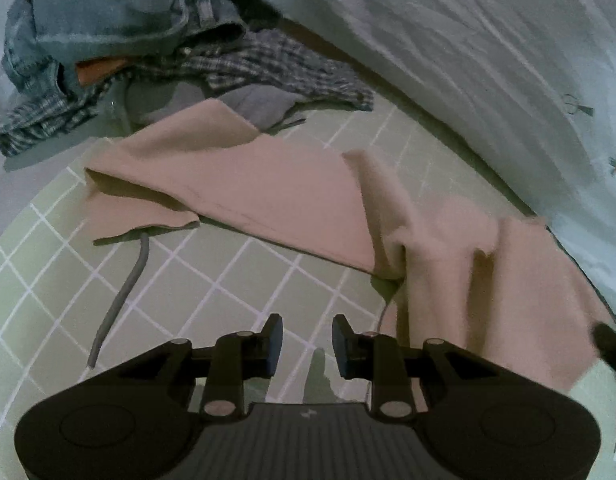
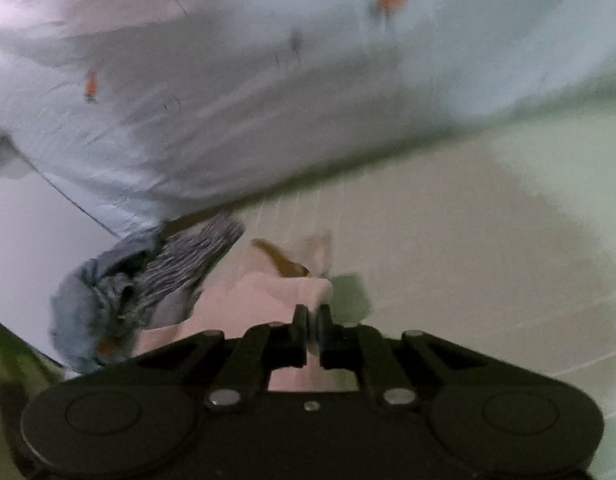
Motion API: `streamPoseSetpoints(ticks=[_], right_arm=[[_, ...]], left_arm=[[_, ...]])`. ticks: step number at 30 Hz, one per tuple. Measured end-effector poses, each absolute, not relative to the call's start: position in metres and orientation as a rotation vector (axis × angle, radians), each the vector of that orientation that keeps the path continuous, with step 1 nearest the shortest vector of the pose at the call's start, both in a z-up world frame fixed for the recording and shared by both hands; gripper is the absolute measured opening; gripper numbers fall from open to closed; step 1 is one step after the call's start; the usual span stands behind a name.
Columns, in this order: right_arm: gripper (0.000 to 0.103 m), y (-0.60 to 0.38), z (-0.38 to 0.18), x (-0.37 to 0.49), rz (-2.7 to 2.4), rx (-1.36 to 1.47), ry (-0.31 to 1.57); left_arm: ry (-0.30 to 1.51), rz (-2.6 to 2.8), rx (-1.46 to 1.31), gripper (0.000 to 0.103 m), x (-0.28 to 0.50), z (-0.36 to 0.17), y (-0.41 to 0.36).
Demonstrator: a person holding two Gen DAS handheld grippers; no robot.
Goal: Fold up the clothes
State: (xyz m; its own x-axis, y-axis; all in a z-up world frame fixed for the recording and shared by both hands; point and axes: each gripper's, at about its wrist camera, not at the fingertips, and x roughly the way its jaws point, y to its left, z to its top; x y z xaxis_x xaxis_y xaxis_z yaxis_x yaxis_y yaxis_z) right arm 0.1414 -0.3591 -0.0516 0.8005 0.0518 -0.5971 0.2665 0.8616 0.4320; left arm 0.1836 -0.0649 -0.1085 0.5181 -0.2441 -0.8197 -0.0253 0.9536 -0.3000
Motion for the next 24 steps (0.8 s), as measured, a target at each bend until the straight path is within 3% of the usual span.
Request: streamPoseSetpoints(ticks=[6, 11, 13, 15, 20, 24], right_arm=[[0.005, -0.368, -0.012, 0.050, -0.339, 0.262, 0.527], [0.006, -0.408, -0.045, 0.023, -0.362, 0.382, 0.743], [0.011, -0.421, -0.043, 0.017, -0.380, 0.395, 0.739], [0.042, -0.434, -0.038, 0.011, -0.402, 0.389, 0.716], [0.049, -0.462, -0.040, 0.023, -0.470, 0.451, 0.720], [0.058, -0.484, -0.054, 0.041, -0.521, 0.508, 0.754]], left_arm=[[1.008, -0.148, -0.259, 0.034, 0.142, -0.105, -0.075], [1.061, -0.145, -0.283, 0.035, 0.116, -0.119, -0.093], [1.081, -0.141, -0.291, 0.036, 0.110, -0.122, -0.103], [1.088, -0.142, -0.292, 0.047, 0.107, -0.123, -0.114], [1.080, -0.172, -0.272, 0.053, 0.125, -0.119, -0.144], [1.049, -0.246, -0.215, 0.068, 0.158, -0.106, -0.182]])
